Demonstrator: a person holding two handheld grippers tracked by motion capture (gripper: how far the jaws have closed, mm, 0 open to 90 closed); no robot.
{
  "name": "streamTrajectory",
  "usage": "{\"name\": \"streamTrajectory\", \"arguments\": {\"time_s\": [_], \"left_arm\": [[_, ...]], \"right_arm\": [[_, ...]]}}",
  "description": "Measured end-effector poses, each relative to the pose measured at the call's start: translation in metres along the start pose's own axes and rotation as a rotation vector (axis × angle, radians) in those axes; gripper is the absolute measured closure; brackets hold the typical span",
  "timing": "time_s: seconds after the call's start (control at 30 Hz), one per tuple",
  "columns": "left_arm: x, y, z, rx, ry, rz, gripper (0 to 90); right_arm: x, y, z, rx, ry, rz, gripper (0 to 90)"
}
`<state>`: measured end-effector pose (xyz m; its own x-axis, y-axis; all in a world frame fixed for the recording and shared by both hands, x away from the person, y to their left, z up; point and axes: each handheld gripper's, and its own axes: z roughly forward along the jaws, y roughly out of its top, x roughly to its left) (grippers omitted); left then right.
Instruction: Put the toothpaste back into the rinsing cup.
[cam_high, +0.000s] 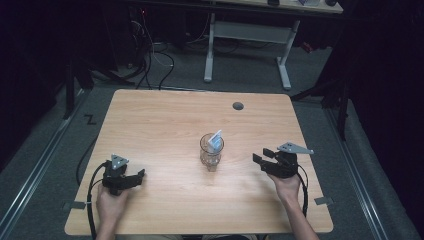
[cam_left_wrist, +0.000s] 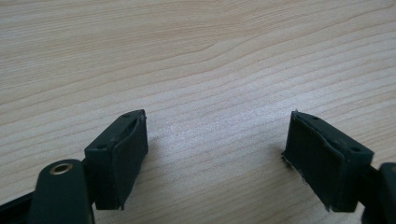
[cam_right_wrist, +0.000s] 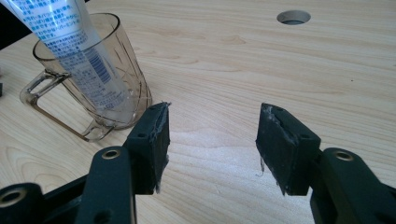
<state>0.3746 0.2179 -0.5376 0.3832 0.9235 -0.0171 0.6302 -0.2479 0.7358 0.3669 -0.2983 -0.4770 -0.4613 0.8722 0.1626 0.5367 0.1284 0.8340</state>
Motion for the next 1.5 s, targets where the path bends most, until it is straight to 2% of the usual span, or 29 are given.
{"name": "streamTrajectory", "arguments": {"time_s": [0.37, 1.17, 1.33, 1.5], "left_arm": [[0.0, 0.0, 0.0, 0.0, 0.0, 0.0, 21.6], [0.0, 0.0, 0.0, 0.0, 0.0, 0.0, 21.6], [0.0, 0.0, 0.0, 0.0, 0.0, 0.0, 21.6], [0.0, 0.0, 0.0, -0.001, 0.001, 0.0, 21.6]], "right_arm": [[0.0, -0.014, 0.017, 0.047, -0.013, 0.009, 44.4], [0.001, -0.025, 0.049, 0.141, -0.057, -0.011, 44.7], [0.004, -0.028, 0.056, 0.17, -0.088, -0.054, 44.6], [0.005, -0.029, 0.058, 0.17, -0.095, -0.059, 44.6]]}}
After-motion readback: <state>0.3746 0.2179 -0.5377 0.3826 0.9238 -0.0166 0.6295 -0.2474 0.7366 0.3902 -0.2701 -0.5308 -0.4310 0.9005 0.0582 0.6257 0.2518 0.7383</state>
